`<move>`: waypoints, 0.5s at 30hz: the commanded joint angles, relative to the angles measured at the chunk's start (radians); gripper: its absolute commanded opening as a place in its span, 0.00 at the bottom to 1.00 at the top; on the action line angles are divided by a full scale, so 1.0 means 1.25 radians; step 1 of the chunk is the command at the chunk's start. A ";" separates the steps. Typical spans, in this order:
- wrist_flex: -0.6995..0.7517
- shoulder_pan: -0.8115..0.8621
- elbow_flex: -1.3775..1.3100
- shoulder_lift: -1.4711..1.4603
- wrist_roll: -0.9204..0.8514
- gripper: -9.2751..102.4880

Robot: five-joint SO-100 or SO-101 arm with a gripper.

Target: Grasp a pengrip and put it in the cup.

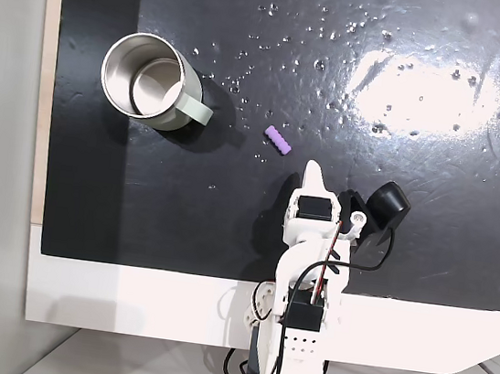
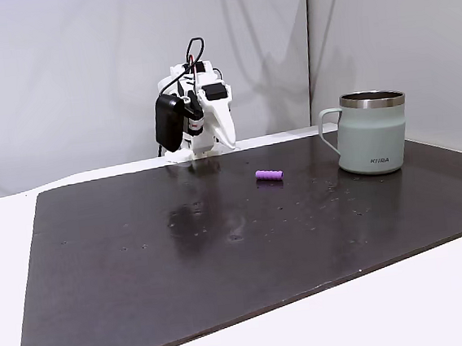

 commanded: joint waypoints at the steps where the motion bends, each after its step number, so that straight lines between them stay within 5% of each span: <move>1: -0.007 -0.010 -0.002 0.009 -0.012 0.08; 10: -0.007 -0.012 -0.002 0.009 -0.016 0.08; 15: 0.055 -0.029 -0.045 0.009 -0.261 0.08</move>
